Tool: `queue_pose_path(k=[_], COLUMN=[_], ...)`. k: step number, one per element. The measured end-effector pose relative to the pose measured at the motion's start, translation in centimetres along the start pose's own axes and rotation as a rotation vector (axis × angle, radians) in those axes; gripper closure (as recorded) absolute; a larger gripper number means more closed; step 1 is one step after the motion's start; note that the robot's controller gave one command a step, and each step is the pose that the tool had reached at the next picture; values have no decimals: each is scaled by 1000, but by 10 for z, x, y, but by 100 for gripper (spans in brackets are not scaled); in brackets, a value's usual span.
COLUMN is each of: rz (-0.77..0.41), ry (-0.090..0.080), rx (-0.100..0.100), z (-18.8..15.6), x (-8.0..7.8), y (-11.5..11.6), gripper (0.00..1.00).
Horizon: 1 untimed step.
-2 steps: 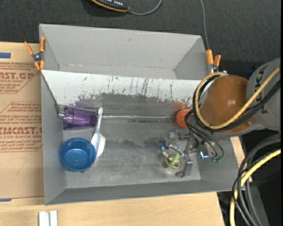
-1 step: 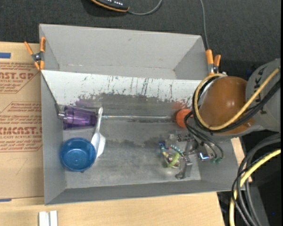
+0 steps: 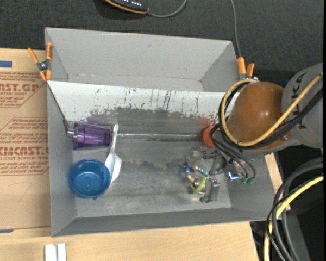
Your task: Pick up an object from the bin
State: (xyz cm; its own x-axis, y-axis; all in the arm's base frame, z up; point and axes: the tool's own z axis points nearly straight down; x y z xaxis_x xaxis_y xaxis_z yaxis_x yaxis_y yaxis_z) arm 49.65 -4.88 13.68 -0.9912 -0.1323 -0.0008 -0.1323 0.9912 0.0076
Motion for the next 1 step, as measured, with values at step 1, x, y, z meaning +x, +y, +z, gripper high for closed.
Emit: queue_pose_path(k=[1], rz=[-31], ry=[3], rx=[-1], z=[57], x=[16], y=[-45], gripper=[100])
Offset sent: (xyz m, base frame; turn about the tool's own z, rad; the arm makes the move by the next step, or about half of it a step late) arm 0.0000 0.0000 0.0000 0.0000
